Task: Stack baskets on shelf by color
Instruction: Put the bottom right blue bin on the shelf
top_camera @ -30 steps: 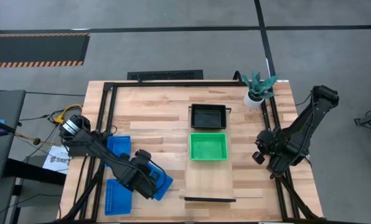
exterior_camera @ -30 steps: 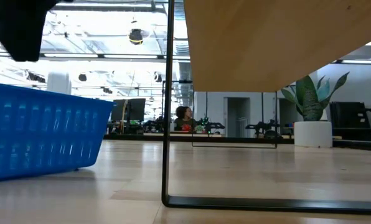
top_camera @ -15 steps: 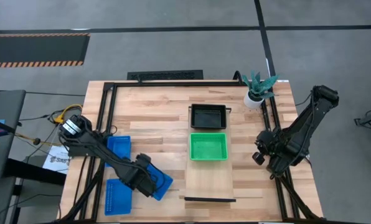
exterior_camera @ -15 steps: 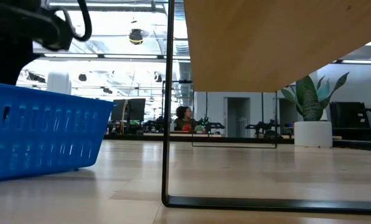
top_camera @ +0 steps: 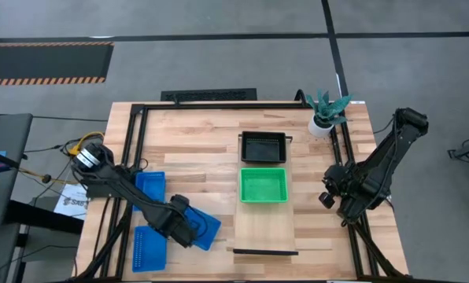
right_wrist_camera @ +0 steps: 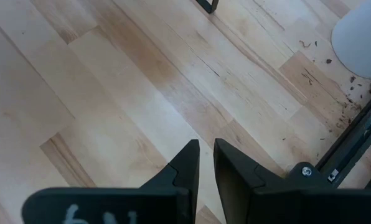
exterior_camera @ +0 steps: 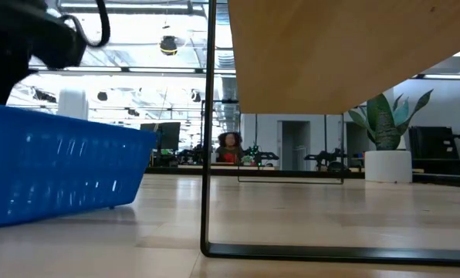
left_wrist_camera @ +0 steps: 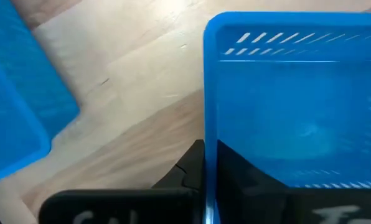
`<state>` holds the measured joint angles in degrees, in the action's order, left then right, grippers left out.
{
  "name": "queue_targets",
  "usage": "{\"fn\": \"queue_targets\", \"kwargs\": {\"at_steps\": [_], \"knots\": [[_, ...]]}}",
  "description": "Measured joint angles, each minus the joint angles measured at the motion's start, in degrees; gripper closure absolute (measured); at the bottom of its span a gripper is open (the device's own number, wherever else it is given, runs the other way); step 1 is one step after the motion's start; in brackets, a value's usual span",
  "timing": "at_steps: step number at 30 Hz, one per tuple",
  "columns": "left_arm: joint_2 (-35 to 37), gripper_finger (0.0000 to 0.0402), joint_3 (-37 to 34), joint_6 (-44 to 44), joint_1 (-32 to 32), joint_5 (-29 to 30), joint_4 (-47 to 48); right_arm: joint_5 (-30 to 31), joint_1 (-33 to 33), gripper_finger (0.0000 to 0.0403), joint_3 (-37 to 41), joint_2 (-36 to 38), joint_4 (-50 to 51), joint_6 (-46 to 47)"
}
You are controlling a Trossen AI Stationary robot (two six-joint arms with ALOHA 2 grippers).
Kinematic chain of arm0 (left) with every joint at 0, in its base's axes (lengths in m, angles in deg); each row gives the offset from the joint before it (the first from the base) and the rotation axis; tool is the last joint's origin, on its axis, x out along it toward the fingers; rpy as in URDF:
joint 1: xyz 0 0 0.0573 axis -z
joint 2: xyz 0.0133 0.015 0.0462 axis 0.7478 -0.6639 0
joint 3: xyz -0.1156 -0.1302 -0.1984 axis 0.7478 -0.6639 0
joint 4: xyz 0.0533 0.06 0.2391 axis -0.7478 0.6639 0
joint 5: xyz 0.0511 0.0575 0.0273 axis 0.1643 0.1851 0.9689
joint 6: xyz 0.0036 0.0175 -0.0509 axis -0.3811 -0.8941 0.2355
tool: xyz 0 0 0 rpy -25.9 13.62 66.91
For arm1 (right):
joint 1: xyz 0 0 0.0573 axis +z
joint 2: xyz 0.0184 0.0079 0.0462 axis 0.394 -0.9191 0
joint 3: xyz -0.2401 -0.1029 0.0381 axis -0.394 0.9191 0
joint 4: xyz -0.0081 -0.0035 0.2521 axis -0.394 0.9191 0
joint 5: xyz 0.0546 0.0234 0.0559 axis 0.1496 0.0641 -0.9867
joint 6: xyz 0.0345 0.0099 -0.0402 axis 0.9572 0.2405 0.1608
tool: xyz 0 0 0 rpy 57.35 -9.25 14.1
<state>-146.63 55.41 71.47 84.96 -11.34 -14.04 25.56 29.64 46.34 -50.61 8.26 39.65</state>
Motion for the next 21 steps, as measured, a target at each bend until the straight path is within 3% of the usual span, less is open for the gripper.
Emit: {"fn": "queue_targets", "kwargs": {"at_steps": [6,12,16,21], "knots": [[8.3,0.0401,2.2,5.9,0.5,4.5,5.9,0.0,0.0,0.0331,0.0,0.0,0.0,0.0],[16.6,0.0401,7.4,11.4,2.2,16.4,13.1,0.0,0.0,0.0331,0.0,0.0,-0.1,0.0],[19.5,0.0401,9.4,11.4,3.2,26.1,10.6,0.6,0.0,0.0331,0.1,0.0,-1.6,0.1],[19.1,0.0401,11.2,5.8,3.0,30.5,2.7,7.3,0.1,0.0331,-0.4,0.1,-4.2,-1.2]]}}
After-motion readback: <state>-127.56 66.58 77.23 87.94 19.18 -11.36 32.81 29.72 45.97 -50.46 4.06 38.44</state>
